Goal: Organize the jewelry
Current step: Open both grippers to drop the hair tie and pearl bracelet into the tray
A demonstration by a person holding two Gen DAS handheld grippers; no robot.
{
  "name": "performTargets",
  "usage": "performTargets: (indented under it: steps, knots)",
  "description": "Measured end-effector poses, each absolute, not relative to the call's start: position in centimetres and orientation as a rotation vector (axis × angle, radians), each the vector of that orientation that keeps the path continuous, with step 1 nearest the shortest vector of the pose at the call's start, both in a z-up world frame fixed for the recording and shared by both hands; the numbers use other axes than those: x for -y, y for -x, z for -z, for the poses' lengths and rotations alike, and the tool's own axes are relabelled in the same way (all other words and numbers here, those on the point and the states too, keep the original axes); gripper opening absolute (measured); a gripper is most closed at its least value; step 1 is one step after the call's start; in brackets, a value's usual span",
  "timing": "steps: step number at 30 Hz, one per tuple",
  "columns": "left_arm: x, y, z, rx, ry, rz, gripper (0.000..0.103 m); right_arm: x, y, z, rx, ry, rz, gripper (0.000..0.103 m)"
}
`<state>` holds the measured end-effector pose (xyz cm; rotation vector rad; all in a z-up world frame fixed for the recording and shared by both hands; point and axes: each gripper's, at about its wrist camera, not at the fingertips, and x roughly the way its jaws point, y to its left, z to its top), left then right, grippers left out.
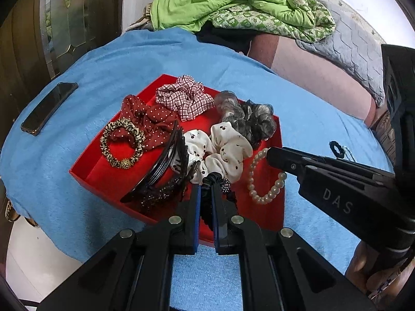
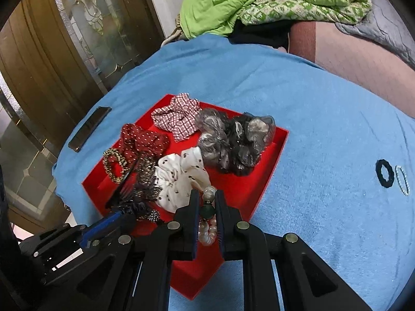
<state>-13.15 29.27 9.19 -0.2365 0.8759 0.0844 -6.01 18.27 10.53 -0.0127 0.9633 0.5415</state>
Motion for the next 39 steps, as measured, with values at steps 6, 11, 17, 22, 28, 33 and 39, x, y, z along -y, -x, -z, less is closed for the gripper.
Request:
performTargets:
  steps: [6,11,17,22,28,33,39]
  knots:
    - [-29.3,12.8,-8.8,-0.878,0.218,-0.100,0.007,-18.5,5.8,-10.2,-0.962,0.024,-0.538,0.013]
    - [-29.6,12.9,-8.7,-0.878,0.216,-0.118,0.008,-18.8,5.8,-9.7,-0.969,0.026,-0.534,0.014]
    - [-30.2,13.2,-9.0,-0.864,0.251,-0.127,0.019,-18.8,5.9,-9.8,-0.967,0.021,-0.527,0.014]
    - [-30.3,13.9,-9.6,-0.843,0.273,-0.127,0.029,-18.6,6.2,-10.2,-0.961,0.016,-0.532,0.019]
    - [-30.2,14.8,-10.5,-0.832,0.273,-0.142,0.031,-18.1,7.0,-11.2,-0.937,0.004,-0.533,0.036]
    - [-29.6,15.6,-11.6,-0.815,0.260,-0.148,0.033,-16.7,8.0,-12.3,-0.909,-0.012,-0.518,0.044]
    - [-27.0,16.3,-13.0,-0.802,0.190,-0.142,0.035,-13.4,8.9,-12.4,-0.910,-0.046,-0.478,0.045]
